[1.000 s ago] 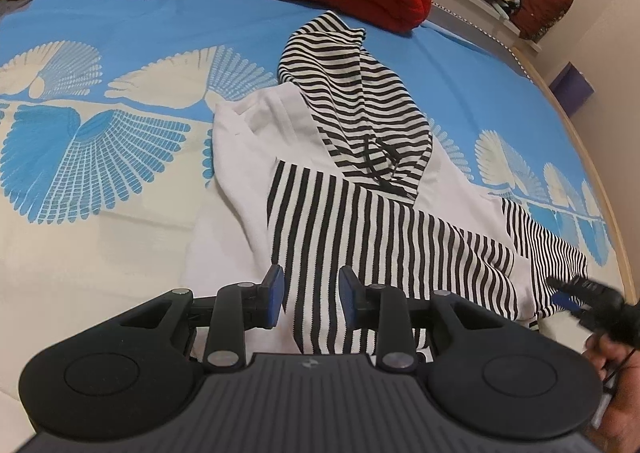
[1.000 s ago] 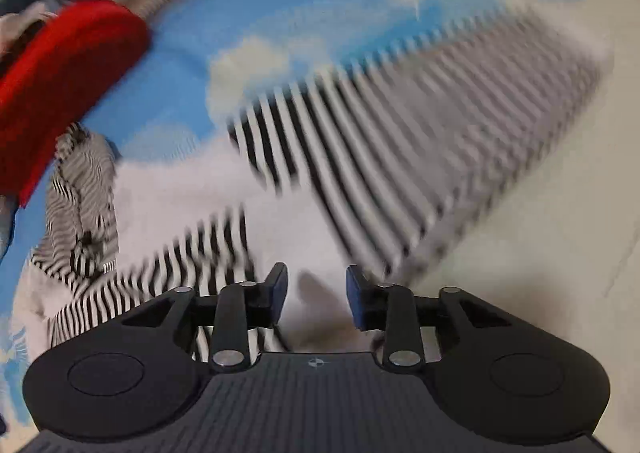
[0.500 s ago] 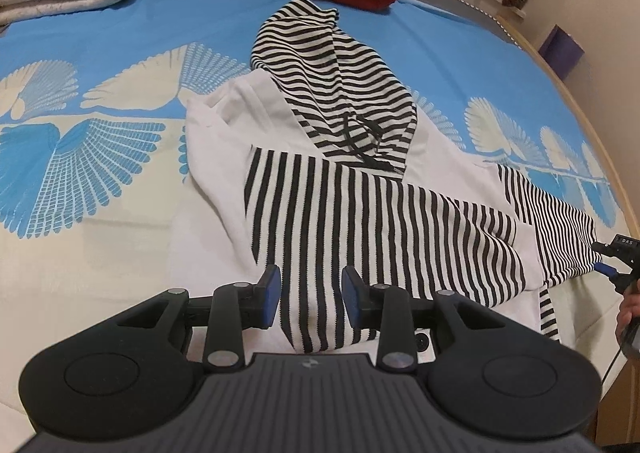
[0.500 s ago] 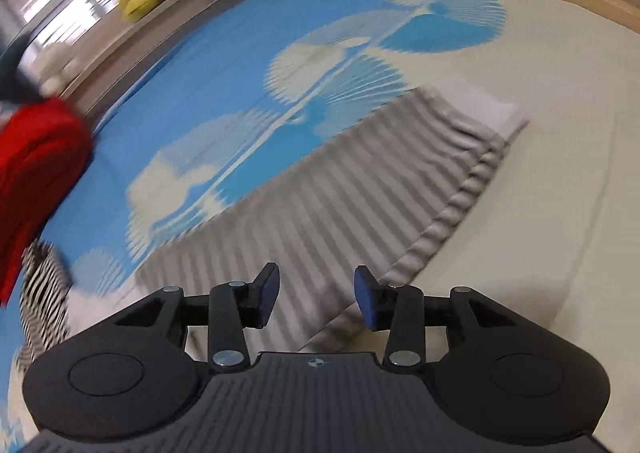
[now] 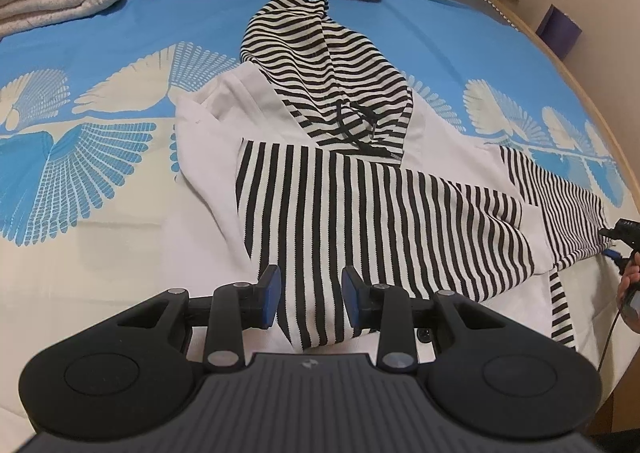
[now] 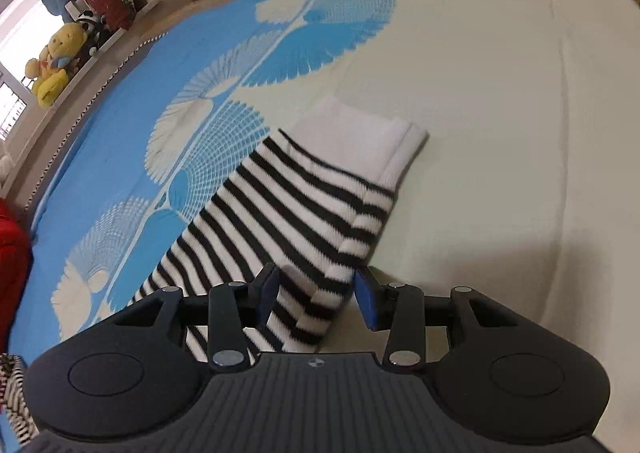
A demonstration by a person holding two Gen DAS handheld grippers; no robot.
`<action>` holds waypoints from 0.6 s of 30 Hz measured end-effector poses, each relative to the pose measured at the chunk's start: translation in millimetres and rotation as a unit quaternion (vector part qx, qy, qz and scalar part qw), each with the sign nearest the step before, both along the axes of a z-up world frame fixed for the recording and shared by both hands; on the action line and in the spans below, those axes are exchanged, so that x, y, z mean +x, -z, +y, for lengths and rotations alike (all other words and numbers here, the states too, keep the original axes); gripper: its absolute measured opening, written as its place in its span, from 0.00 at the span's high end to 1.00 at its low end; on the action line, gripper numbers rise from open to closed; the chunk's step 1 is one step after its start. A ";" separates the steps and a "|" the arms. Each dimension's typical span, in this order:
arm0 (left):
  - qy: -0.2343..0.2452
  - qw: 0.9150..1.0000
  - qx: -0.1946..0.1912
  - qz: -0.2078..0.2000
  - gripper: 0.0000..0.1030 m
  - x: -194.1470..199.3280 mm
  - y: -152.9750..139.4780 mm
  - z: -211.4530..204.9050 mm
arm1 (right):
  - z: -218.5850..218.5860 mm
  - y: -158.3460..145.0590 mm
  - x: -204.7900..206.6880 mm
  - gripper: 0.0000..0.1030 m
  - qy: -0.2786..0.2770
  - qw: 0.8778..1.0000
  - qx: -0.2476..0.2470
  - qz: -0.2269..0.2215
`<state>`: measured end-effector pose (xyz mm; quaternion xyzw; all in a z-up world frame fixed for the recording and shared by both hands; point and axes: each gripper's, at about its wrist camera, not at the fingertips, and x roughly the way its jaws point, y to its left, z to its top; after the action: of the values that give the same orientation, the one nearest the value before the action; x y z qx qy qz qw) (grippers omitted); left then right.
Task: Fold small clothes
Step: 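Grasp the other striped sleeve with the right tool, then fold that sleeve across the shirt body, open right tool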
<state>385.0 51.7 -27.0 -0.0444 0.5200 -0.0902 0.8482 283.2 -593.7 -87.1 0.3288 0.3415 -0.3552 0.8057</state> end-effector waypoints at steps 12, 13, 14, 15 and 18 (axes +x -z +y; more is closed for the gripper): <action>-0.009 0.999 -0.024 -0.041 0.64 -8.6 -30.7 -14.2 | 64.3 -51.4 19.6 0.96 -0.055 0.979 -0.194 -0.030; -0.011 0.999 -0.029 -0.044 0.64 -8.4 -33.8 -11.8 | 81.7 -63.0 22.7 0.96 -0.071 0.972 -0.221 -0.038; -0.016 0.998 -0.033 -0.046 0.64 -8.3 -36.8 -8.3 | 100.3 -73.6 25.9 0.96 -0.091 0.964 -0.245 -0.045; -0.024 0.998 -0.038 -0.048 0.64 -8.1 -40.0 -3.7 | 123.4 -83.8 29.0 0.96 -0.118 0.954 -0.270 -0.054; -0.042 0.996 -0.054 -0.052 0.64 -6.7 -48.2 10.4 | 206.8 -109.1 34.9 0.96 -0.228 0.913 -0.326 -0.088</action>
<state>378.3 62.1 21.2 -0.1070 0.4669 -0.0851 0.8737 318.1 -386.9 22.0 -0.0091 0.1996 -0.2235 0.9540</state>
